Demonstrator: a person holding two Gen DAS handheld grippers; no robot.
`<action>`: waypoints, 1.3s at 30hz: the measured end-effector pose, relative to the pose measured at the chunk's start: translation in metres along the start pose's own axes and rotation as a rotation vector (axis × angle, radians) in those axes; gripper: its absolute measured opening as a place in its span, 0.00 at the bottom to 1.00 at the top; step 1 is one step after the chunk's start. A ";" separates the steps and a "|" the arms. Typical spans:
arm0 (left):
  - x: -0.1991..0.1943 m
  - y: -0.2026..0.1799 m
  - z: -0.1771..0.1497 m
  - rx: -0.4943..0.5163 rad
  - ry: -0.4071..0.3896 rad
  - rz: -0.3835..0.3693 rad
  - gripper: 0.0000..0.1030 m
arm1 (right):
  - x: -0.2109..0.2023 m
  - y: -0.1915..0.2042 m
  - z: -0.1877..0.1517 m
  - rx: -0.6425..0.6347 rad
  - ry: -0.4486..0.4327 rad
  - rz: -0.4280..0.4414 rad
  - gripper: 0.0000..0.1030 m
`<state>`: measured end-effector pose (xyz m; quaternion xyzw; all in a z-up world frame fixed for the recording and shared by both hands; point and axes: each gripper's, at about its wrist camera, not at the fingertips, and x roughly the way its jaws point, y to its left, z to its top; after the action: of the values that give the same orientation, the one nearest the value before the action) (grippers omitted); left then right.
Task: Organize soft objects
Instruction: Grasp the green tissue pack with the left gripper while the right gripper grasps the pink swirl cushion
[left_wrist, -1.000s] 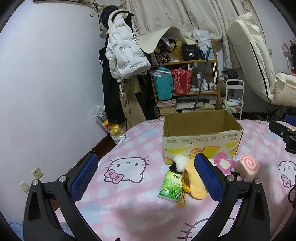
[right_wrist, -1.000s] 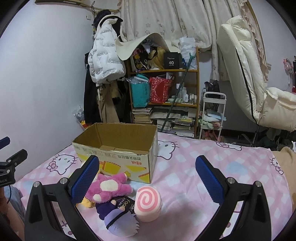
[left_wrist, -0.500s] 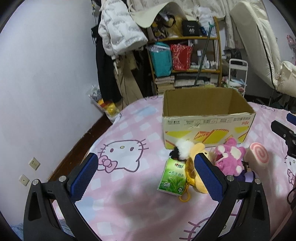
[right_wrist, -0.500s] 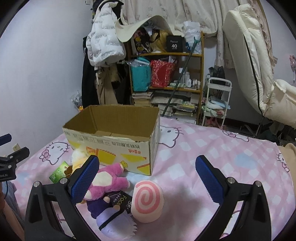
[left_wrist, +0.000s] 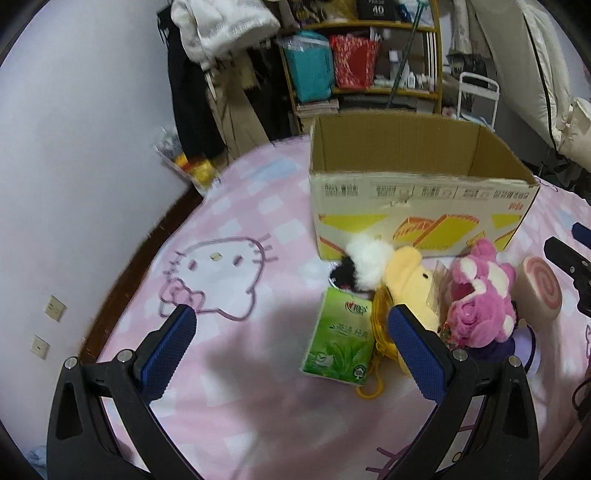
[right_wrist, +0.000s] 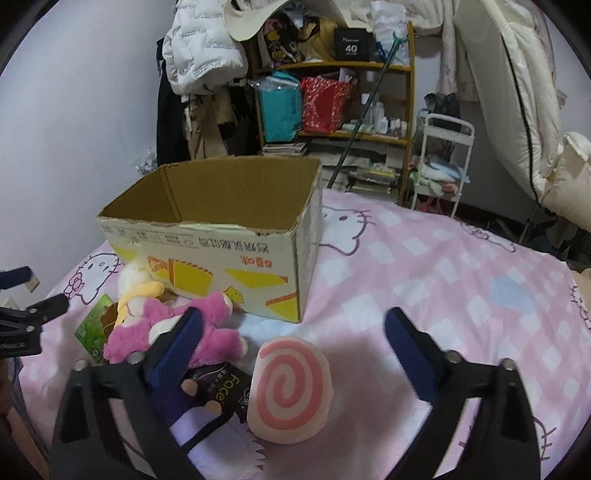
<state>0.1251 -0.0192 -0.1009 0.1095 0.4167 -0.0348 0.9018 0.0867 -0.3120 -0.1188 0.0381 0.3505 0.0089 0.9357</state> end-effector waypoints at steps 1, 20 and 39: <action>0.004 0.001 0.000 -0.007 0.015 -0.004 0.99 | 0.003 0.000 -0.001 -0.003 0.008 0.000 0.93; 0.061 -0.009 -0.014 0.031 0.254 -0.057 0.99 | 0.040 -0.012 -0.016 0.045 0.214 0.055 0.54; 0.069 -0.026 -0.024 0.144 0.299 0.023 0.99 | 0.040 -0.013 -0.018 0.051 0.232 0.065 0.54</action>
<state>0.1483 -0.0375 -0.1723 0.1827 0.5413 -0.0377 0.8199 0.1054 -0.3221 -0.1596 0.0720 0.4553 0.0345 0.8867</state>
